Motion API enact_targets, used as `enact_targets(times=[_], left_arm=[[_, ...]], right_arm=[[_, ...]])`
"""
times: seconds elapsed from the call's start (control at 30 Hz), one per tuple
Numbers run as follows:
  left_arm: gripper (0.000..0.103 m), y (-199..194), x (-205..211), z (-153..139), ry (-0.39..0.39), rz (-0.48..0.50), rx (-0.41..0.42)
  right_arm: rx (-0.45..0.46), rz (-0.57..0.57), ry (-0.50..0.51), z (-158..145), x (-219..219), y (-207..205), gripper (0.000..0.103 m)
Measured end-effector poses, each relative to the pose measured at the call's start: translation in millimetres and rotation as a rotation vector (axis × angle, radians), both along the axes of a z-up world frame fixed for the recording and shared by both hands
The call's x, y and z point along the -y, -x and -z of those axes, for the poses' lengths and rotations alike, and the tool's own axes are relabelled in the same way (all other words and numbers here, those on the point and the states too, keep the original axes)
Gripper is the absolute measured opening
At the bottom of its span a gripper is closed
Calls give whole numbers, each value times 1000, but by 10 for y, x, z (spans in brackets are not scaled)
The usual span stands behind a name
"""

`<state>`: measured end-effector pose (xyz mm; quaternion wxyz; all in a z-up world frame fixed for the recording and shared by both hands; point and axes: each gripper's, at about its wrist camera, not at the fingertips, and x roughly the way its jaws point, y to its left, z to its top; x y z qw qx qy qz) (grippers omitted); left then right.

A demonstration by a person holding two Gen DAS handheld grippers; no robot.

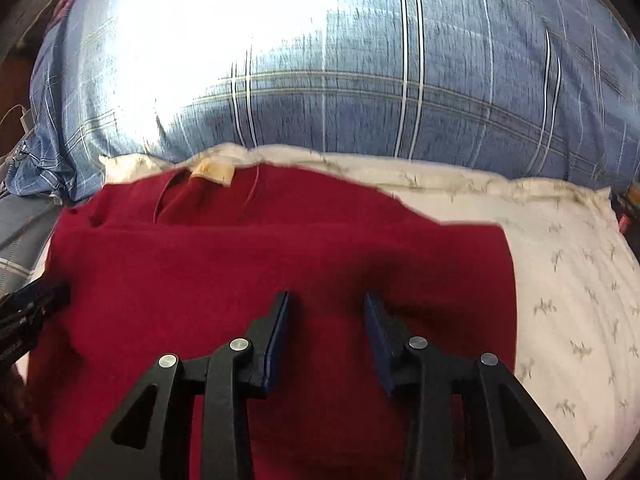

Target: Fold small clothes

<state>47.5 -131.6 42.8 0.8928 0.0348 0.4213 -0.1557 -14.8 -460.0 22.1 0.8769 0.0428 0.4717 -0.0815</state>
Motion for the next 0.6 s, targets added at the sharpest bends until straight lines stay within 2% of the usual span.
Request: enact_targets(times=[0.07, 0.2, 0.27, 0.4, 0.47, 0.53, 0.6], left_arm=[[69, -12, 14, 8, -4, 2, 2], [69, -17, 6, 8, 1, 3, 1], [69, -12, -2, 8, 0, 2, 4], [69, 19, 7, 17, -11, 0, 17], [69, 57, 5, 6, -21, 0, 25], [69, 123, -21, -36, -25, -2, 36], [69, 226, -71, -100, -22, -11, 46]], right_arm=[[-18, -16, 9, -48, -40, 19, 39], [7, -16, -30, -247, 11, 328, 41], [18, 25, -3, -307, 89, 531, 48], [-46, 72, 45, -140, 299, 702, 48], [-34, 57, 42, -142, 312, 730, 48], [-35, 69, 19, -267, 298, 772, 48], [3, 63, -35, -412, 274, 861, 48]])
